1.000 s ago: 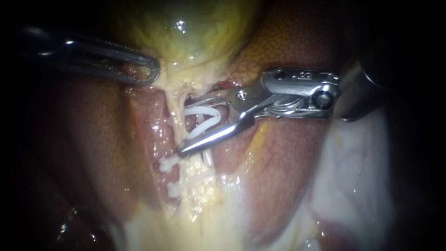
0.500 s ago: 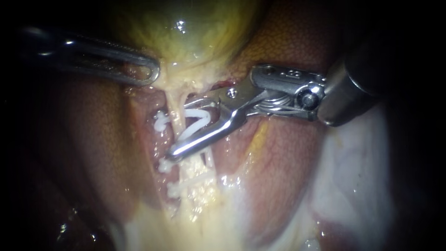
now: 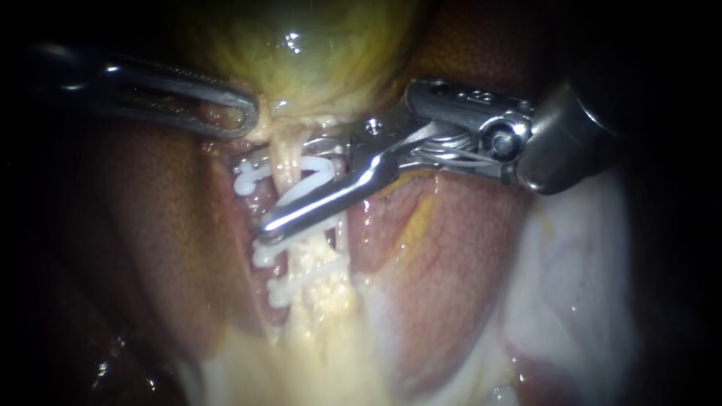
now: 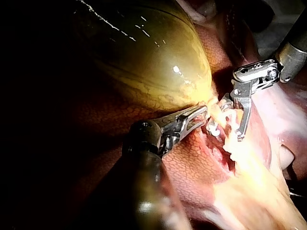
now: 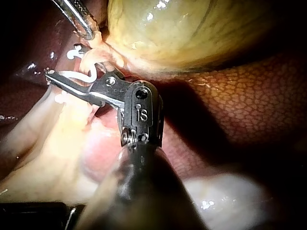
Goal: Clipping third clip left tube
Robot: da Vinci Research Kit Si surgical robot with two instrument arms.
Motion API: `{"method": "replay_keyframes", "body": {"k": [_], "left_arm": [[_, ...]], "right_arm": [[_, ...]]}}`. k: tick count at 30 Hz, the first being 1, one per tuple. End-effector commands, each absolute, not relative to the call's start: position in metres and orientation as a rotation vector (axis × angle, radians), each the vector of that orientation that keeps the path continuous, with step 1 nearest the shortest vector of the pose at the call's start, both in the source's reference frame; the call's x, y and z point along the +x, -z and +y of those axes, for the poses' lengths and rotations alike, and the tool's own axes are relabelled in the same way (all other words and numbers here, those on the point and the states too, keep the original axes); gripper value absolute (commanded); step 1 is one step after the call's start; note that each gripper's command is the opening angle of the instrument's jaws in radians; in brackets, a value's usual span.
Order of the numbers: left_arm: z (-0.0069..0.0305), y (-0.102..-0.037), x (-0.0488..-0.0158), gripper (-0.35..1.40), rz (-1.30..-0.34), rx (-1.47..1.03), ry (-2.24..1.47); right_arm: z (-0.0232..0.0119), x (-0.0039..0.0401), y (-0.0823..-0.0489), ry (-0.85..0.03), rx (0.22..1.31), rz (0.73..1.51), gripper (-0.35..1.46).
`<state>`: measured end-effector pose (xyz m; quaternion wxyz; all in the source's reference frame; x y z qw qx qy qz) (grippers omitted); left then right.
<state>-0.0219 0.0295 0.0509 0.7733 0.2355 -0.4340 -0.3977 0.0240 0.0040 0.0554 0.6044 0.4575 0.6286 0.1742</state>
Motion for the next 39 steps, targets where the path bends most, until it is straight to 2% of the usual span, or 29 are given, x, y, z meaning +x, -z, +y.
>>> {"method": "replay_keyframes", "body": {"k": [1,14,27,32,39], "left_arm": [[0.0295,-0.0509,-0.0219,-0.35,-0.94,0.51,0.861],[0.0296,-0.051,-0.0218,-0.35,-0.94,0.511,0.861],[0.0295,-0.0511,-0.0218,-0.35,-0.94,0.51,0.86],[0.0295,-0.0511,-0.0218,-0.35,-0.94,0.51,0.86],[0.0295,-0.0512,-0.0218,-0.35,-0.94,0.51,0.86]], "right_arm": [[0.004,0.0241,-0.0555,-0.409,1.063,1.451,0.4],[0.0045,0.0244,-0.056,-0.474,1.106,1.421,0.25],[0.0047,0.0244,-0.056,-0.491,1.125,1.411,-0.11],[0.0048,0.0245,-0.056,-0.509,1.143,1.401,-0.35],[0.0045,0.0245,-0.0559,-0.545,1.185,1.376,-0.35]]}}
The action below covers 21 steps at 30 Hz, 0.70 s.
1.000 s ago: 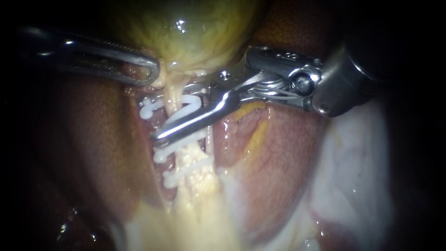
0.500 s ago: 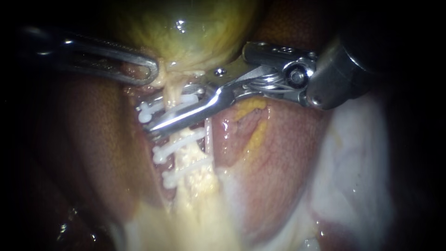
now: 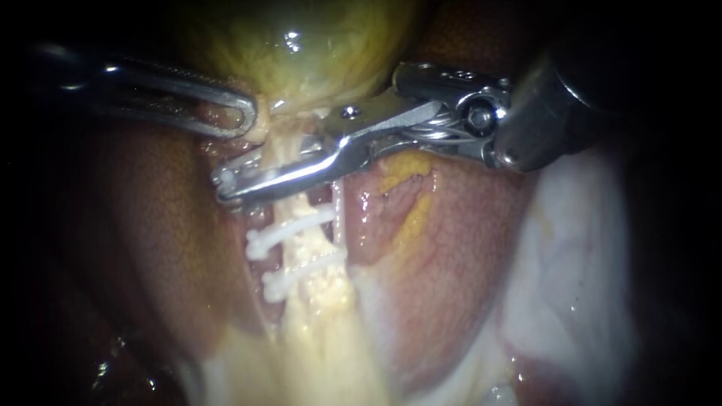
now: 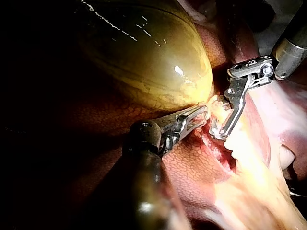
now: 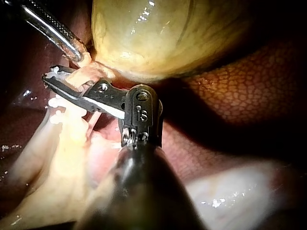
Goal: Clipping third clip left tube
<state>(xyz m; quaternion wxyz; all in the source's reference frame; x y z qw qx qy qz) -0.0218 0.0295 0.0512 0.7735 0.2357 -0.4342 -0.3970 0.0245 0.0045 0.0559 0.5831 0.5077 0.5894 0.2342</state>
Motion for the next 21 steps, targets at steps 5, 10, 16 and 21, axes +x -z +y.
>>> {"method": "replay_keyframes", "body": {"k": [5,10,16,21], "left_arm": [[0.0295,-0.0512,-0.0218,-0.35,-0.94,0.51,0.86],[0.0295,-0.0512,-0.0217,-0.35,-0.94,0.51,0.86],[0.0295,-0.0511,-0.0217,-0.35,-0.94,0.51,0.86],[0.0295,-0.0511,-0.0217,-0.35,-0.94,0.511,0.86]], "right_arm": [[0.0044,0.0244,-0.0558,-0.544,1.186,1.376,-0.35],[0.0044,0.0244,-0.0557,-0.543,1.187,1.376,-0.35],[0.0043,0.0244,-0.0557,-0.548,1.191,1.373,-0.35],[0.0044,0.0243,-0.0557,-0.547,1.192,1.373,-0.35]]}}
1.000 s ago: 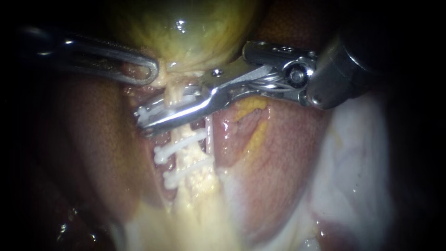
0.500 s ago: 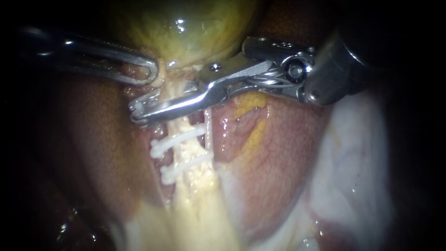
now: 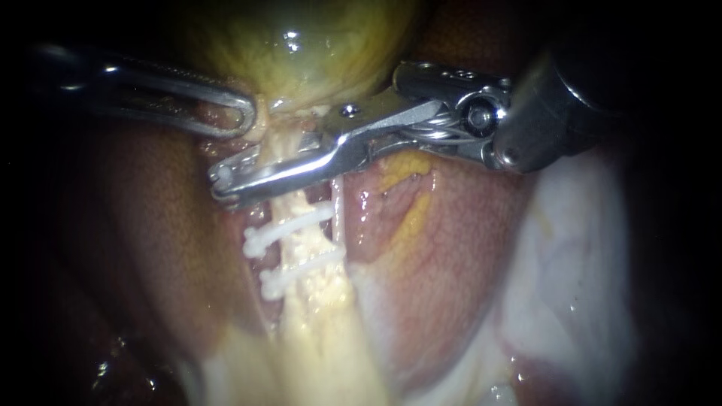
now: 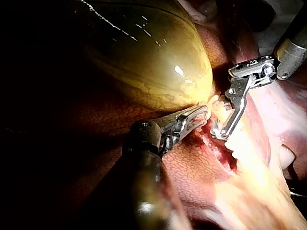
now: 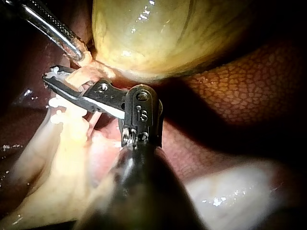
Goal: Clipping third clip left tube
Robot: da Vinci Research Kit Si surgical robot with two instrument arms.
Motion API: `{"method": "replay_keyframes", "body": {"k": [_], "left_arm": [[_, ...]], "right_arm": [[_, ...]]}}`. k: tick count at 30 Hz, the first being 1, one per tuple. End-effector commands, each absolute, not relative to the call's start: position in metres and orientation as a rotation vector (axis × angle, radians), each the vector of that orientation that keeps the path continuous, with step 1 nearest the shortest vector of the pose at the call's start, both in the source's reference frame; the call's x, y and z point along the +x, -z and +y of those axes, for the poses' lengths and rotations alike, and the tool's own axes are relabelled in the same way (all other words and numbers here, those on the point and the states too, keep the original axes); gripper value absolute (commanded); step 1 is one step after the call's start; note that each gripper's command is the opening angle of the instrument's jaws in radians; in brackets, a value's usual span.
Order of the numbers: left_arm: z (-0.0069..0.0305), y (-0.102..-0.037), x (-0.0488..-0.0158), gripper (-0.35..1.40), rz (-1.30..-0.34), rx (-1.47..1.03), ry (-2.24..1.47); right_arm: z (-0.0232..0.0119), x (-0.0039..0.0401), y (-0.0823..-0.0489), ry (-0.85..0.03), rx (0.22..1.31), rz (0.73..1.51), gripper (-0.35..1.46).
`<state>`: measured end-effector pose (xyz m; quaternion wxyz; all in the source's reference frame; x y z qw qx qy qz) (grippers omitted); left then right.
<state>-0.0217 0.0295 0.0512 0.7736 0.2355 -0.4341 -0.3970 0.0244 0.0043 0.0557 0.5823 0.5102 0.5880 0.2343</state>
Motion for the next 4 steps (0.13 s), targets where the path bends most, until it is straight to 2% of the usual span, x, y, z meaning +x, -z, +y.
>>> {"method": "replay_keyframes", "body": {"k": [1,4], "left_arm": [[0.0295,-0.0511,-0.0217,-0.35,-0.94,0.511,0.86],[0.0295,-0.0511,-0.0217,-0.35,-0.94,0.511,0.86]], "right_arm": [[0.0044,0.0243,-0.0557,-0.547,1.192,1.373,-0.35],[0.0044,0.0243,-0.0558,-0.547,1.192,1.373,-0.35]]}}
